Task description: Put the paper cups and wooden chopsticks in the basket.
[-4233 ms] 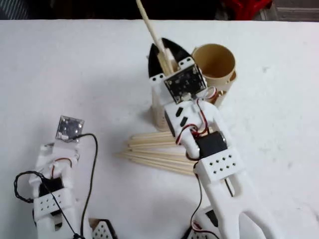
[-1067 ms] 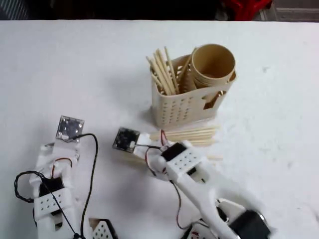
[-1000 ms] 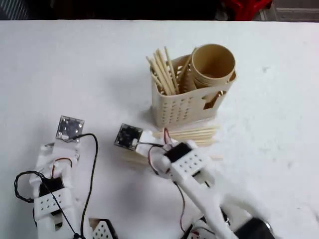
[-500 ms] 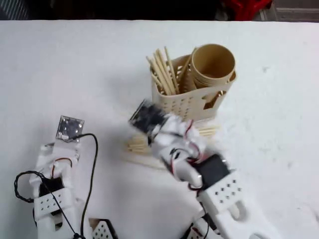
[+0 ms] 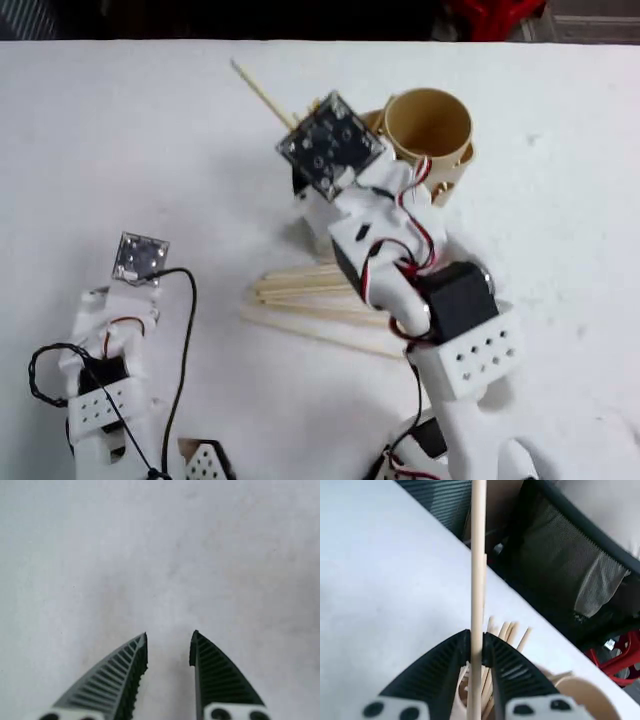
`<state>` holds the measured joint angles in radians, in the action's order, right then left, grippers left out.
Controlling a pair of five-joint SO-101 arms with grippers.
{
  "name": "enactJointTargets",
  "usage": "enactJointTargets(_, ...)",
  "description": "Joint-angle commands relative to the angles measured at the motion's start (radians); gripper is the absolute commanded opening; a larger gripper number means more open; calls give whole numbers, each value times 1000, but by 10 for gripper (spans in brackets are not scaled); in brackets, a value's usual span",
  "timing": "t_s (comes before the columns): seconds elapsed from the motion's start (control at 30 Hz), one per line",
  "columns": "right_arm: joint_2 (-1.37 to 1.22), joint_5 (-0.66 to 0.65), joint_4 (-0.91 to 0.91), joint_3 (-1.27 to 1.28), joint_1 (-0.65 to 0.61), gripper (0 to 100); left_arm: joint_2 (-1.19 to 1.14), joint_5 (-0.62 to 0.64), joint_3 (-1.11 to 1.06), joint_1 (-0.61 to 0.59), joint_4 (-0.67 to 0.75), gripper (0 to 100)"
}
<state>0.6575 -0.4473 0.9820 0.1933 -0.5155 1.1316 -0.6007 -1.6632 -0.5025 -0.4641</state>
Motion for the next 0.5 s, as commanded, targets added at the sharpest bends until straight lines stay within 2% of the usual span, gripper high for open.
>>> enactJointTargets(0.0, -50, 64, -5, -153, 13, 17, 12, 5, 3, 15, 20, 155)
enactJointTargets(0.1, -90, 112, -51, -229, 15, 17, 12, 5, 3, 15, 20, 155)
enactJointTargets(0.47, -191, 117, -102, -453, 16, 17, 12, 5, 3, 15, 20, 155)
